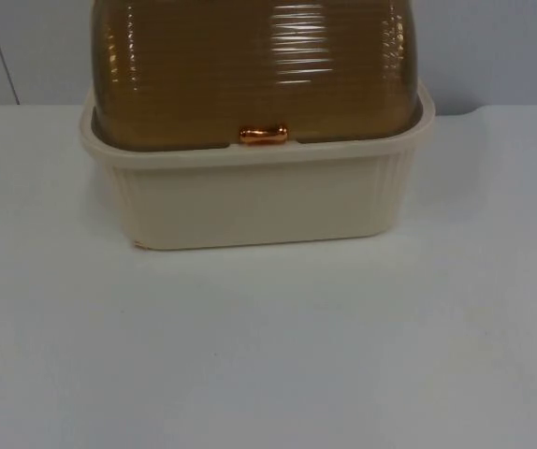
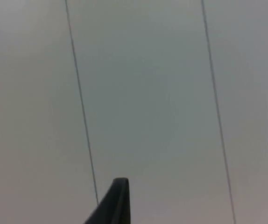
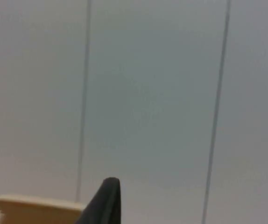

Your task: Open the box lid with the left hand, place the block into the box with the right hand, then close the box lid with the left hand.

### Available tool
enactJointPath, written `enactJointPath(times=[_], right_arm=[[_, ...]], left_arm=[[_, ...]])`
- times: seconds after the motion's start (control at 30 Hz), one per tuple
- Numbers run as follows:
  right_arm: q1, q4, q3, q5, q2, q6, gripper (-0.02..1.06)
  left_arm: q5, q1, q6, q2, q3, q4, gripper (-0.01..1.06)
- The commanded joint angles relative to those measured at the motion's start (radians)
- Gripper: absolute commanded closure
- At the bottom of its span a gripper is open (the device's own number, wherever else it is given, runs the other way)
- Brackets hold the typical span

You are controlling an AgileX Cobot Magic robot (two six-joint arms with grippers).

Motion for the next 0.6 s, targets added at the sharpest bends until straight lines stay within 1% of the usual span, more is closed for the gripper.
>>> enactJointPath(times=[0.0, 0.07, 0.13, 0.17, 0.23, 0.27, 0.33, 0.37, 0.43, 0.47, 0.5, 0.53, 0.57], right_arm=[[0.012, 0.025, -0.001, 0.047, -0.017, -0.027, 0.0], [0.025, 0.025, -0.007, 0.075, -0.041, -0.004, 0.0], [0.029, 0.025, -0.031, 0.117, -0.041, 0.014, 0.0], [0.029, 0.025, -0.031, 0.117, -0.041, 0.014, 0.0], [0.029, 0.025, -0.063, 0.156, -0.041, 0.019, 0.0], [0.029, 0.023, -0.079, 0.169, -0.041, 0.019, 0.0], [0.029, 0.021, -0.085, 0.169, -0.041, 0.019, 0.0], [0.029, 0.018, -0.098, 0.18, -0.041, 0.019, 0.0], [0.029, 0.015, -0.111, 0.205, -0.041, 0.019, 0.0], [0.029, 0.015, -0.116, 0.237, -0.041, 0.019, 0.0], [0.029, 0.013, -0.116, 0.237, -0.041, 0.019, 0.0], [0.029, 0.013, -0.116, 0.237, -0.041, 0.019, 0.0], [0.029, 0.008, -0.116, 0.237, -0.041, 0.019, 0.0]], left_arm=[[0.027, -0.006, 0.003, -0.01, -0.016, -0.036, 0.0], [0.029, -0.017, 0.003, -0.017, -0.032, -0.057, 0.0], [0.063, -0.026, 0.003, -0.017, -0.047, -0.064, 0.0], [0.063, -0.026, 0.003, -0.017, -0.047, -0.064, 0.0], [0.104, -0.035, 0.003, -0.017, -0.059, -0.05, 0.0], [0.11, -0.035, 0.003, -0.017, -0.059, -0.043, 0.0], [0.115, -0.035, 0.016, -0.017, -0.057, -0.028, 0.0], [0.132, -0.035, 0.031, -0.017, -0.057, -0.015, 0.0], [0.211, -0.035, 0.039, -0.017, -0.072, -0.009, 0.0], [0.252, -0.035, 0.039, -0.017, -0.074, -0.013, 0.0], [0.303, -0.035, 0.039, -0.017, -0.074, -0.025, 0.0], [0.303, -0.035, 0.039, -0.017, -0.074, -0.025, 0.0], [0.344, -0.035, 0.039, -0.017, -0.074, -0.027, 0.0]])
